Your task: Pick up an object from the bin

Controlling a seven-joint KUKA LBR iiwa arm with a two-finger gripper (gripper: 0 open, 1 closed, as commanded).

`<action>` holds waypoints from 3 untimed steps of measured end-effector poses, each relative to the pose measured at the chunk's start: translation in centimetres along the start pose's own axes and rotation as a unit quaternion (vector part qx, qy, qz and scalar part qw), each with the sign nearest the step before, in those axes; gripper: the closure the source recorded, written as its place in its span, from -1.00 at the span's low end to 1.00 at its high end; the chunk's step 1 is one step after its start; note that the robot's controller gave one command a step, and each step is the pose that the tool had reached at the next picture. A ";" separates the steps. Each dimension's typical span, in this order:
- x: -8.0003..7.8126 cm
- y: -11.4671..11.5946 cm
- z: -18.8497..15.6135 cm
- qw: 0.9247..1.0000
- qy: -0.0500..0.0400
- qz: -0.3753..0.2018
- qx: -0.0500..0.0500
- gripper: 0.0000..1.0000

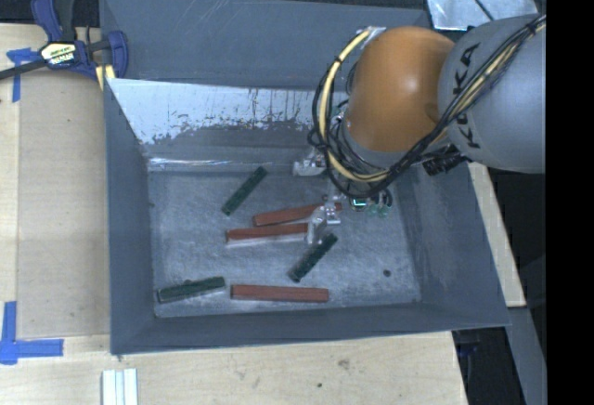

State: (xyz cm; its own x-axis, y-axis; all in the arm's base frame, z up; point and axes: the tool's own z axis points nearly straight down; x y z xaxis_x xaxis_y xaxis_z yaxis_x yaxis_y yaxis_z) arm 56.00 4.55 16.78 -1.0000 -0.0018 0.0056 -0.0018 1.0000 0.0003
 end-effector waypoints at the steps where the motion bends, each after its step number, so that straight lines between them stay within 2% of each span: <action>1: -0.2 0.0 -0.5 1.000 -0.004 0.000 0.000 -1.00; 2: -0.8 -1.7 9.0 1.000 -0.009 0.010 -0.001 1.00; 3: -0.8 -1.7 9.0 1.000 -0.009 0.011 -0.001 1.00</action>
Offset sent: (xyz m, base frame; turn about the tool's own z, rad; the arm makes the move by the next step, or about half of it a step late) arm 0.0019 -0.0172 -0.0978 0.0202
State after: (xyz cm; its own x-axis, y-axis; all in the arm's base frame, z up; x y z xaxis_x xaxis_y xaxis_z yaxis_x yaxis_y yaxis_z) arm 56.72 2.87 7.81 -0.9997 0.0193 -0.0126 0.0193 0.9998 0.0026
